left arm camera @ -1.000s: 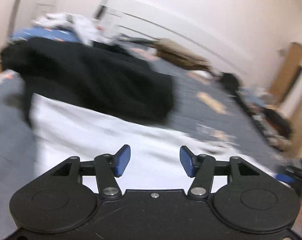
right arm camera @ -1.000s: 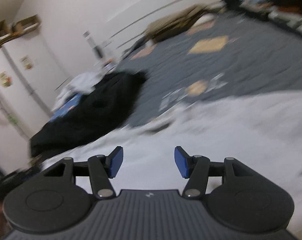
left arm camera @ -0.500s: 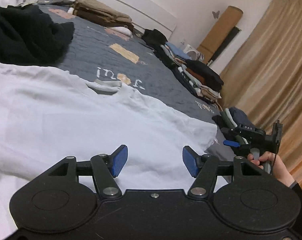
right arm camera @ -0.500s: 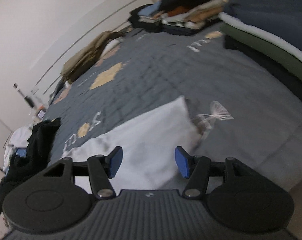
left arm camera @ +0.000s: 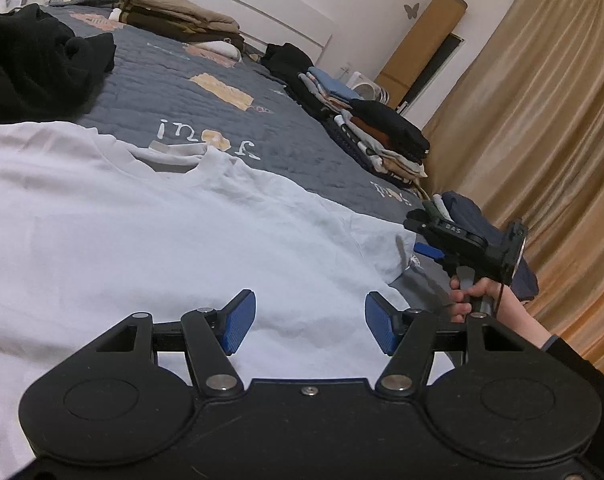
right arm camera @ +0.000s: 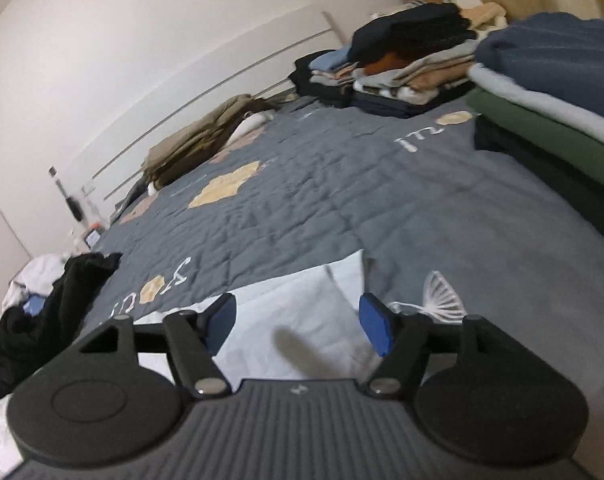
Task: Fold clothes
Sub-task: 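Grasp the white shirt's hem corner with the right tool and lift it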
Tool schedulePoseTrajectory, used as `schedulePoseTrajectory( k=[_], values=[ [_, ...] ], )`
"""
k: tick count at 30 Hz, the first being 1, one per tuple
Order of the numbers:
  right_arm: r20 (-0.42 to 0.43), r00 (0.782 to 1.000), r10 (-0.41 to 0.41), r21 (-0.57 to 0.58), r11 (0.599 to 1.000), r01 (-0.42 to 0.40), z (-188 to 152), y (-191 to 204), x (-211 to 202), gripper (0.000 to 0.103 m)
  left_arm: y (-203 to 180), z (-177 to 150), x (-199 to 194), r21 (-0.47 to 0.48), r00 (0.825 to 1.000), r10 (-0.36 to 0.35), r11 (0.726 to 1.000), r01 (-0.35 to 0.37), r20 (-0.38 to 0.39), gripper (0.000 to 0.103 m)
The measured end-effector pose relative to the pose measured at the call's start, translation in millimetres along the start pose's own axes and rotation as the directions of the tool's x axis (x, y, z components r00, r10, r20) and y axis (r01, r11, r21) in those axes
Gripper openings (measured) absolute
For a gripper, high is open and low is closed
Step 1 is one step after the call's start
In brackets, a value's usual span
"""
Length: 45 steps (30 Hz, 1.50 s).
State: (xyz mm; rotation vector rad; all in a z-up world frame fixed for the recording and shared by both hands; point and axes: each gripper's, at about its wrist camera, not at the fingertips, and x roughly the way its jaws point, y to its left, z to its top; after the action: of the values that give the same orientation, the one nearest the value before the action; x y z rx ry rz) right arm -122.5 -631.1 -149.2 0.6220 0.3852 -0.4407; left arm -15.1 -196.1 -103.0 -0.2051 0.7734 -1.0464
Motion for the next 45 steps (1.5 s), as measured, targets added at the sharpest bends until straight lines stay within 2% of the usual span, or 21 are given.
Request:
schedulePoseTrajectory(
  k=[1,2,3,8,11,13,15,17,19,21,23,26,30,32,34,35,36,38,40,43,45],
  values=[
    [-0.022,1.000,0.006,0.020,1.000,-0.005,-2,1,3,0.062,1,0,0,-0.004,1.000,0.005,1.000,-0.005,0.002,0.060],
    [-0.046,0.999,0.014,0.042,0.999,-0.012,-3,1,5,0.044,3,1,0,-0.010,1.000,0.008,1.000,-0.008,0.003,0.060],
    [-0.091,0.996,0.002,0.056,0.998,0.003,-2,2,8,0.016,4,2,0,-0.015,1.000,0.011,1.000,-0.010,0.004,0.060],
    [-0.232,0.972,-0.023,0.125,0.991,0.053,16,4,-7,0.008,8,6,-2,-0.025,1.000,0.021,0.999,-0.020,0.016,0.060],
    [-0.267,0.958,-0.104,0.012,0.994,0.111,24,13,-21,0.008,10,9,-3,-0.034,1.000,0.023,0.999,-0.022,0.019,0.060],
    [-0.370,0.911,-0.180,-0.116,0.982,0.147,11,21,-11,0.008,11,10,-3,-0.038,1.000,0.023,0.999,-0.023,0.015,0.060],
    [-0.406,0.888,-0.216,-0.163,0.973,0.162,1,21,-2,0.012,10,10,-2,-0.034,1.000,0.025,0.999,-0.025,0.008,0.060],
    [-0.372,0.903,-0.212,-0.165,0.973,0.160,7,23,-10,0.014,9,10,-2,-0.028,1.000,0.020,0.999,-0.020,0.004,0.060],
    [-0.284,0.937,-0.204,-0.180,0.971,0.157,25,29,-21,0.022,10,10,-3,-0.023,1.000,0.011,1.000,-0.011,0.002,0.060],
    [-0.188,0.963,-0.193,-0.199,0.968,0.155,43,36,-31,0.062,11,12,-2,-0.025,1.000,-0.010,1.000,0.010,0.005,0.060],
    [-0.117,0.976,-0.181,-0.244,0.958,0.148,58,42,-33,0.072,10,16,-1,-0.022,0.999,-0.035,0.999,0.036,0.011,0.060],
    [-0.171,0.969,-0.180,-0.273,0.953,0.129,69,38,5,0.072,9,22,0,-0.003,0.998,-0.055,0.998,0.055,0.023,0.061],
    [-0.264,0.941,-0.209,-0.194,0.968,0.161,71,13,56,0.072,13,25,4,0.009,0.997,-0.076,0.997,0.076,0.028,0.062],
    [-0.312,0.924,-0.219,-0.173,0.970,0.172,65,5,76,0.071,16,27,8,0.020,0.997,-0.068,0.998,0.068,0.032,0.062],
    [-0.368,0.903,-0.223,-0.163,0.971,0.174,57,4,94,0.062,23,29,12,-0.005,0.998,-0.046,0.999,0.047,0.031,0.062],
    [-0.375,0.896,-0.235,-0.166,0.969,0.185,55,5,99,0.047,27,30,13,-0.020,0.999,-0.039,0.999,0.040,0.029,0.062],
    [-0.379,0.891,-0.249,-0.171,0.965,0.197,54,6,104,0.026,31,30,14,-0.033,0.999,-0.034,0.999,0.035,0.028,0.062],
    [-0.374,0.906,-0.199,-0.094,0.980,0.177,62,2,105,0.011,37,31,13,-0.044,1.000,-0.017,0.999,0.018,0.026,0.062],
    [-0.339,0.928,-0.156,-0.026,0.987,0.156,71,0,104,0.009,40,33,12,-0.051,1.000,-0.012,0.999,0.013,0.028,0.062],
    [-0.203,0.967,-0.154,-0.004,0.988,0.157,90,6,98,0.008,43,35,8,-0.054,0.999,-0.009,0.998,0.012,0.042,0.062],
    [-0.125,0.979,-0.162,0.001,0.987,0.163,100,13,96,0.008,45,35,7,-0.058,0.999,-0.005,0.998,0.008,0.050,0.062]
  ],
)
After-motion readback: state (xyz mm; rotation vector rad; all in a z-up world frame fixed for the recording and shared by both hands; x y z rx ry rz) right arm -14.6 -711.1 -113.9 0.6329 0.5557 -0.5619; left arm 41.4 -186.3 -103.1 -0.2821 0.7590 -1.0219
